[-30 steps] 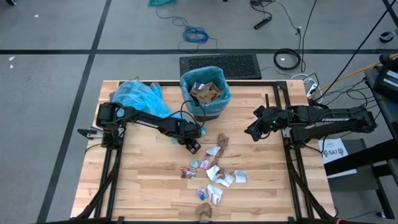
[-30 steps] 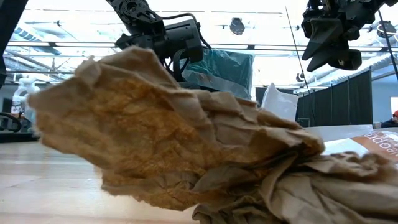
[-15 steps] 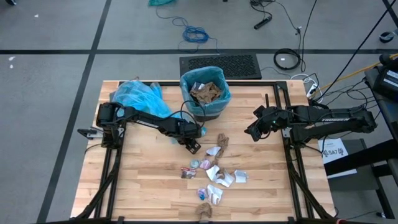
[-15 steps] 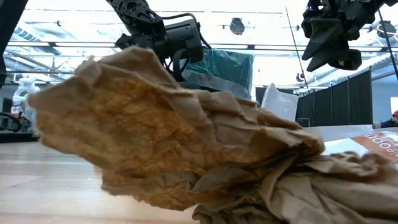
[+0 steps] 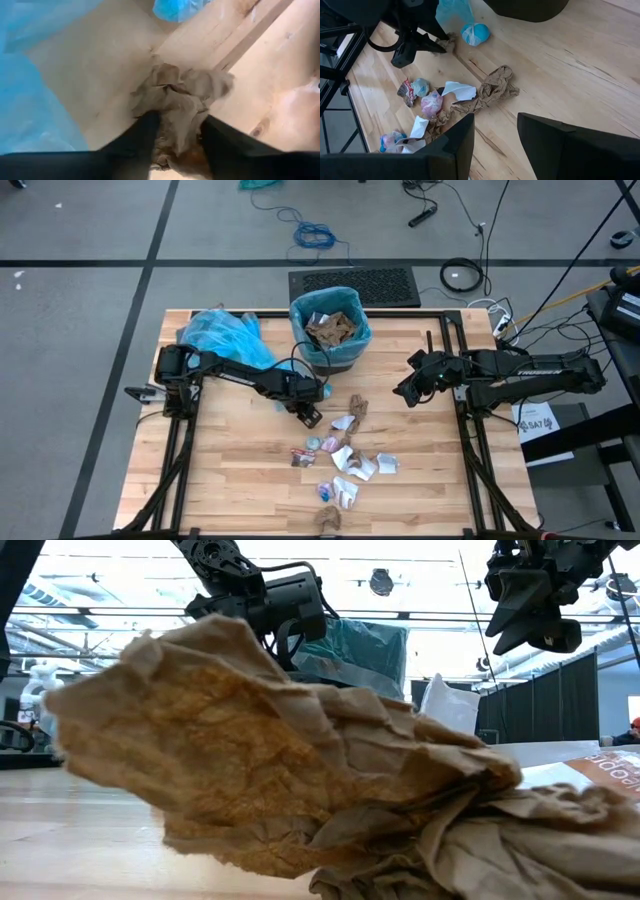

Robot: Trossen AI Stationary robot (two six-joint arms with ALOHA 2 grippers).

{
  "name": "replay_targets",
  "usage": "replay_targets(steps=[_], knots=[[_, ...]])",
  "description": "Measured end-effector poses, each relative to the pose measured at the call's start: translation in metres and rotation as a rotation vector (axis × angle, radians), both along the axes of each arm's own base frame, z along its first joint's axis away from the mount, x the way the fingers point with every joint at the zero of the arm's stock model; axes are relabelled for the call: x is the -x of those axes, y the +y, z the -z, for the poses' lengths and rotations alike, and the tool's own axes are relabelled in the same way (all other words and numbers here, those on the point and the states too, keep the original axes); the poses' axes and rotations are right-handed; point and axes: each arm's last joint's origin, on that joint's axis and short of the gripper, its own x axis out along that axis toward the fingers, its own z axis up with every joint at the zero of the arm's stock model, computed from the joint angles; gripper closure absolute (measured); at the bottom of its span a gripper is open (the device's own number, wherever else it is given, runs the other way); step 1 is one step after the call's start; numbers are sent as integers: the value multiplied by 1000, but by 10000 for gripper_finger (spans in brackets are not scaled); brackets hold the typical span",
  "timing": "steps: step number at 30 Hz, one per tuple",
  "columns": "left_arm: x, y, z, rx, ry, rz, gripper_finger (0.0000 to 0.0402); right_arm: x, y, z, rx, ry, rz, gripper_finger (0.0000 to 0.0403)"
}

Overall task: Place trash/remove bag and relplace
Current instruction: Put the brown paper into the trash bin

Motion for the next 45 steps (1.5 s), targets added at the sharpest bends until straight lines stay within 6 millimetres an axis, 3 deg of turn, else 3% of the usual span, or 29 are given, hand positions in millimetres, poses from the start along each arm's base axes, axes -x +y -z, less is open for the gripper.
replay_targets(steps=[4, 7, 10, 14, 16, 20, 23, 27, 31, 38, 45], knots=[[0, -2, -1, 40, -9, 7, 379, 0, 0, 0, 0, 0, 0, 261], [2, -7, -9, 63, -19, 26, 391, 0, 0, 0, 0, 0, -1, 261], [5, -15, -33, 63, -47, 52, 397, 0, 0, 0, 0, 0, 0, 261], [12, -25, -84, 40, -141, 82, 398, 0, 0, 0, 12, 5, -24, 261], [17, -27, -120, -5, -243, 72, 399, 0, 0, 0, 19, 1, -28, 261], [40, -16, -196, -171, -460, 2, 400, 0, 0, 0, 19, 1, -22, 261], [60, -5, -242, -321, -591, -49, 400, 0, 0, 0, 31, 1, -31, 261], [76, 13, -277, -446, -673, -94, 400, -1, 0, -1, 65, -6, -63, 261], [76, 36, -282, -507, -665, -95, 401, -1, 0, -1, 74, -8, -72, 261], [47, 85, -256, -407, -631, -10, 398, -2, 0, -2, 11, -34, -9, 261], [23, 122, -234, -376, -663, 19, 361, -3, 0, -3, -19, -48, 21, 261]])
